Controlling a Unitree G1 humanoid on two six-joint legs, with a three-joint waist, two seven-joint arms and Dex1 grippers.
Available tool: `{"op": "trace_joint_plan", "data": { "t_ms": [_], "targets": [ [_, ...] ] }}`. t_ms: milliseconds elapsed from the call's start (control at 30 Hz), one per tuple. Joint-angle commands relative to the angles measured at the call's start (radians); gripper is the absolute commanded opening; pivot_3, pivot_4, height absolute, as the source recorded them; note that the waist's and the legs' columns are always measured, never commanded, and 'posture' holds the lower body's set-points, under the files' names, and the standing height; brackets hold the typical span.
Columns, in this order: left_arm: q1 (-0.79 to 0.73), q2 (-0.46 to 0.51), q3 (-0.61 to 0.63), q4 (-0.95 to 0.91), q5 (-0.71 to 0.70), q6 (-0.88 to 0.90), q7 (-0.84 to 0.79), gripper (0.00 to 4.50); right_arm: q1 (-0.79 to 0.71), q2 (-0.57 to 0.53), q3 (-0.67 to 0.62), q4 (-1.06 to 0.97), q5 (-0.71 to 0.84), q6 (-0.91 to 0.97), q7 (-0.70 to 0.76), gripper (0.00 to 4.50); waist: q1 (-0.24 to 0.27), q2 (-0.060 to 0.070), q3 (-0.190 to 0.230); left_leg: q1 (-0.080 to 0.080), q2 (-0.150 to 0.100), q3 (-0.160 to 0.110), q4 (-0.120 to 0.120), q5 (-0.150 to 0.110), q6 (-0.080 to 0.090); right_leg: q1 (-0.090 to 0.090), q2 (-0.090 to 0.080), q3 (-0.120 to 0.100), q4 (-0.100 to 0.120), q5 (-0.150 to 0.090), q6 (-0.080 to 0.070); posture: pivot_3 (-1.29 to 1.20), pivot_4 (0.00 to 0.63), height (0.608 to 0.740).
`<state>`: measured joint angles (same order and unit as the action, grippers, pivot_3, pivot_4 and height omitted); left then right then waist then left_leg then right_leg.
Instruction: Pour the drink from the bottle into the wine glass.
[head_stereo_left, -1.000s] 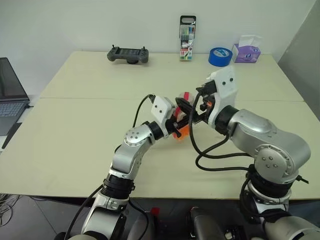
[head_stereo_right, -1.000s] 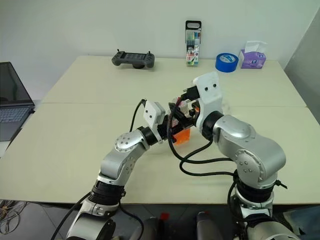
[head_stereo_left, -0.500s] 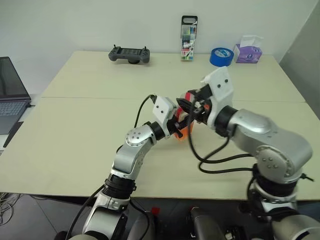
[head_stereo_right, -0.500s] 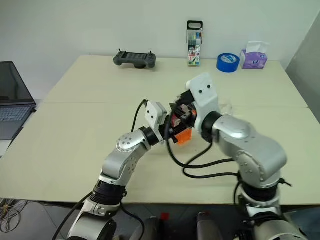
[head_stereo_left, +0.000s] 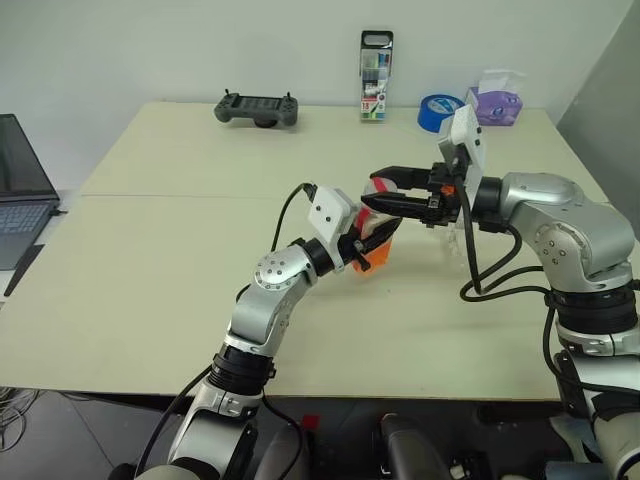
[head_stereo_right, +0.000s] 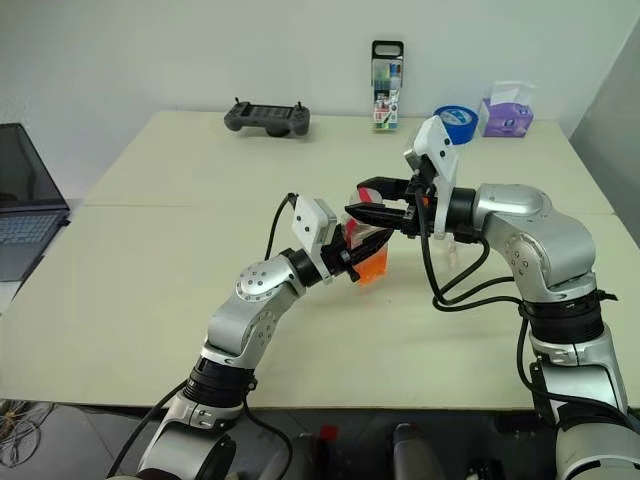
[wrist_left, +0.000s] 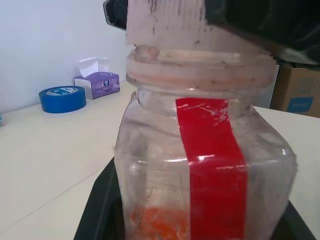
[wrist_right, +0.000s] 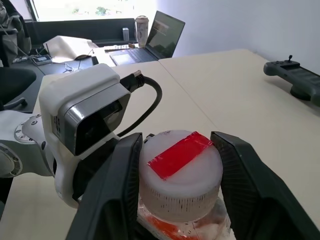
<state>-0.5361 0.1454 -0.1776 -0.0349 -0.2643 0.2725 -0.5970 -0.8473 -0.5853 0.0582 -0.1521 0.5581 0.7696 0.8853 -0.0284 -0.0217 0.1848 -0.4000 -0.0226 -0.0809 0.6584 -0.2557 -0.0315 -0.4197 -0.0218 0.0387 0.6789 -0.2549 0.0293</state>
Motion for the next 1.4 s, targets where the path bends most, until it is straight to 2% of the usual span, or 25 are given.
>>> {"op": "trace_joint_plan", "data": {
  "t_ms": [33,67,100,367,467,733,933,1167,1400],
  "targets": [
    [0.003,0.002,0.019,-0.030,-0.003,-0.011,0.006,1.61,-0.009,-0.030,-0.061,-0.061,0.010,-0.012,-0.012,3.69,0.001,0.000,0.000,0.000,-0.001,0.001,0.001,0.000,0.000,0.000,-0.001,0.001,0.000,0.000,0.000,0.00,0.150,0.740],
    [0.003,0.001,0.018,-0.027,-0.004,-0.012,0.006,1.61,-0.004,-0.034,-0.059,-0.077,0.008,-0.008,-0.022,3.90,0.001,0.000,0.000,0.000,-0.001,0.001,0.001,0.000,0.000,0.000,-0.001,0.001,0.000,0.000,0.001,0.00,0.150,0.740],
    [0.002,-0.001,0.017,-0.025,-0.004,-0.012,0.005,1.61,0.000,-0.036,-0.061,-0.093,0.007,0.000,-0.037,3.93,0.002,0.000,0.000,0.000,-0.001,0.001,0.002,0.000,0.000,0.000,-0.001,0.001,0.000,0.001,0.001,0.00,0.150,0.740],
    [-0.005,-0.005,0.022,-0.007,-0.003,-0.016,-0.007,1.61,0.063,0.004,-0.078,-0.291,0.048,0.141,-0.222,3.93,0.001,0.000,0.000,0.000,0.000,0.000,0.002,0.000,0.000,0.000,0.000,0.001,0.000,0.001,0.001,0.00,0.150,0.740],
    [-0.004,-0.001,0.023,-0.006,-0.004,-0.017,-0.010,1.61,0.075,0.052,-0.076,-0.357,0.017,0.204,-0.362,3.93,0.001,0.000,0.000,0.000,0.000,0.000,0.002,0.000,0.000,0.000,0.000,0.001,0.000,0.001,0.001,0.00,0.150,0.740],
    [0.001,0.005,0.022,-0.011,-0.006,-0.014,-0.015,1.61,0.069,0.171,-0.053,-0.501,-0.005,0.344,-0.591,3.93,0.001,0.000,0.000,0.000,0.000,0.000,0.002,0.000,0.000,0.000,0.000,0.001,0.001,0.001,0.001,0.00,0.150,0.740],
    [-0.008,0.000,0.019,-0.003,-0.004,-0.017,-0.016,1.61,0.095,0.274,-0.036,-0.501,-0.071,0.405,-0.749,3.93,0.000,0.000,0.000,0.000,0.000,0.000,0.002,0.000,0.000,0.000,0.000,0.001,0.001,0.001,0.001,0.00,0.150,0.740],
    [-0.005,0.004,0.022,-0.004,-0.004,-0.016,-0.018,1.61,0.076,0.403,-0.039,-0.483,-0.093,0.456,-0.838,3.93,-0.001,0.000,0.000,0.000,0.000,0.000,0.001,0.000,0.000,0.000,0.000,0.001,0.001,0.001,0.001,0.00,0.150,0.740],
    [-0.001,0.002,0.020,-0.010,-0.003,-0.012,-0.014,1.61,0.063,0.477,-0.036,-0.469,-0.116,0.508,-0.886,3.93,-0.002,0.000,0.000,0.000,0.000,0.000,0.001,0.000,0.000,0.000,0.000,0.001,0.001,0.001,0.001,0.00,0.150,0.740]
  ]
}}
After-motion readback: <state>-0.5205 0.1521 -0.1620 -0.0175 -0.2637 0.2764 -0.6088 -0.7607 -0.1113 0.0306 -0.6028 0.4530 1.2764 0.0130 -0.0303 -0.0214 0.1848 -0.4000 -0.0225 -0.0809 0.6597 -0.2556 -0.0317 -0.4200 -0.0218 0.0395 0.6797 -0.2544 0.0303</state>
